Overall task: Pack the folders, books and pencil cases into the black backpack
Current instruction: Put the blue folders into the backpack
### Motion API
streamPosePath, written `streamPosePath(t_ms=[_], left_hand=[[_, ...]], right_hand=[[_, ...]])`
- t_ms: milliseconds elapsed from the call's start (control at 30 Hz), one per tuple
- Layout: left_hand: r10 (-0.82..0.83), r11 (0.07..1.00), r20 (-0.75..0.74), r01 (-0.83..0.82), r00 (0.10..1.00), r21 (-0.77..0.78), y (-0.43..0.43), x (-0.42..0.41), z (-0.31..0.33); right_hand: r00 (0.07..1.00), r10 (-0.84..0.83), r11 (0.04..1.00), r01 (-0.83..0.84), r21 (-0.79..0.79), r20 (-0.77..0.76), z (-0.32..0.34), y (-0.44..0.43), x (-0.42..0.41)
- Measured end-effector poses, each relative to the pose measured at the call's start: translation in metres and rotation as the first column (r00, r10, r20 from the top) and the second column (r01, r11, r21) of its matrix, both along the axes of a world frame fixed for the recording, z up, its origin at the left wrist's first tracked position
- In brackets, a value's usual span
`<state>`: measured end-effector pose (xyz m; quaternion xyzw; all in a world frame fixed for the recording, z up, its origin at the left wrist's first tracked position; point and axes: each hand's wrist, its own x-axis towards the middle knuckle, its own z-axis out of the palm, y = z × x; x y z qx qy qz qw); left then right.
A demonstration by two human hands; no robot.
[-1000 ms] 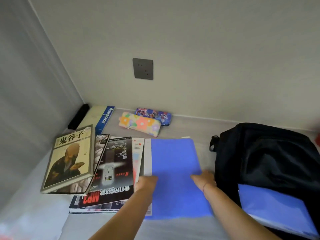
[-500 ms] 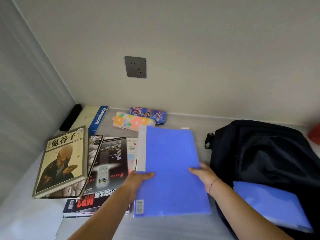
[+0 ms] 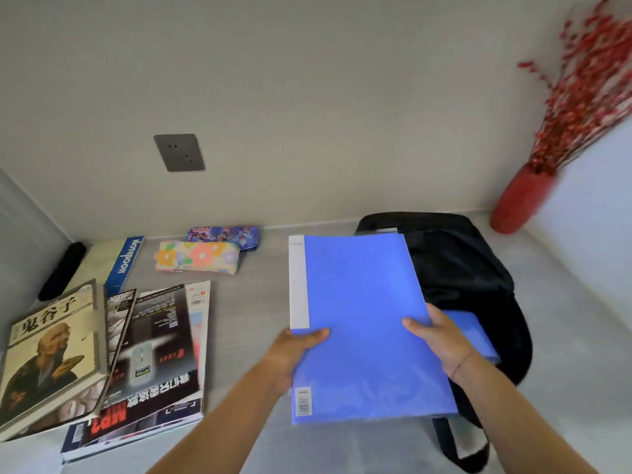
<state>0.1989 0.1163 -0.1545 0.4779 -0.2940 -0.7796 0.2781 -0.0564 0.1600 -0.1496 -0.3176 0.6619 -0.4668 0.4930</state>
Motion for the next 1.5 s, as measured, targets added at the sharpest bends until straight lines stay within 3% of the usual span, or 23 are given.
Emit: streamPosePath(t_ms=[167, 333, 467, 533, 600, 667, 767, 867, 1067, 1333, 1500], left_hand=[[-0.124, 0.992, 0.068, 0.123, 0.990, 0.014, 0.057, -0.082, -0.004], [-0.119, 0.988, 0.309, 0.144, 0.943, -0.059, 0.093, -0.139, -0.008], [-0.072, 0.971, 0.532, 0.181, 0.844, -0.155, 0.084, -0.163, -0.007], [-0.008, 0.916, 0.683, 0.279, 0.731, -0.289, 0.074, -0.171, -0.004], [0.008, 0.752, 0.797, 0.521, 0.604, -0.403, 0.062, -0.177, -0.005], [0.028, 0.468, 0.916, 0.804, 0.400, -0.366, 0.046, -0.184, -0.010], [0.238, 0.039, 0.971, 0.999, 0.016, -0.026, 0.017, -0.196, -0.018], [0.467, -0.128, 0.871, 0.962, -0.156, 0.241, -0.001, -0.209, -0.029], [0.633, -0.220, 0.766, 0.923, -0.112, 0.317, -0.020, -0.241, -0.045], [0.516, -0.286, 0.851, 0.917, -0.097, 0.278, -0.041, -0.255, -0.041], [0.569, -0.430, 0.822, 0.849, -0.009, 0.307, -0.057, -0.247, -0.033]], right_hand=[[0.998, -0.057, 0.997, 0.058, 0.055, -0.021, -0.001, 0.084, -0.075], [0.999, -0.024, 0.991, 0.028, 0.129, -0.038, -0.004, 0.149, -0.129], [0.998, -0.004, 0.973, 0.017, 0.232, -0.055, -0.010, 0.178, -0.147], [0.997, 0.009, 0.955, 0.014, 0.297, -0.077, -0.012, 0.185, -0.149], [0.996, 0.027, 0.936, 0.004, 0.351, -0.084, -0.012, 0.188, -0.150], [0.994, 0.040, 0.919, 0.005, 0.393, -0.105, -0.012, 0.187, -0.149], [0.990, 0.052, 0.900, 0.012, 0.436, -0.133, -0.014, 0.182, -0.148], [0.992, 0.060, 0.884, 0.001, 0.468, -0.114, -0.018, 0.177, -0.145], [0.992, 0.097, 0.860, -0.042, 0.508, -0.083, -0.026, 0.155, -0.141], [0.994, 0.104, 0.810, -0.059, 0.583, -0.044, -0.024, 0.132, -0.151], [0.996, 0.053, 0.795, 0.001, 0.606, -0.072, -0.020, 0.113, -0.159]])
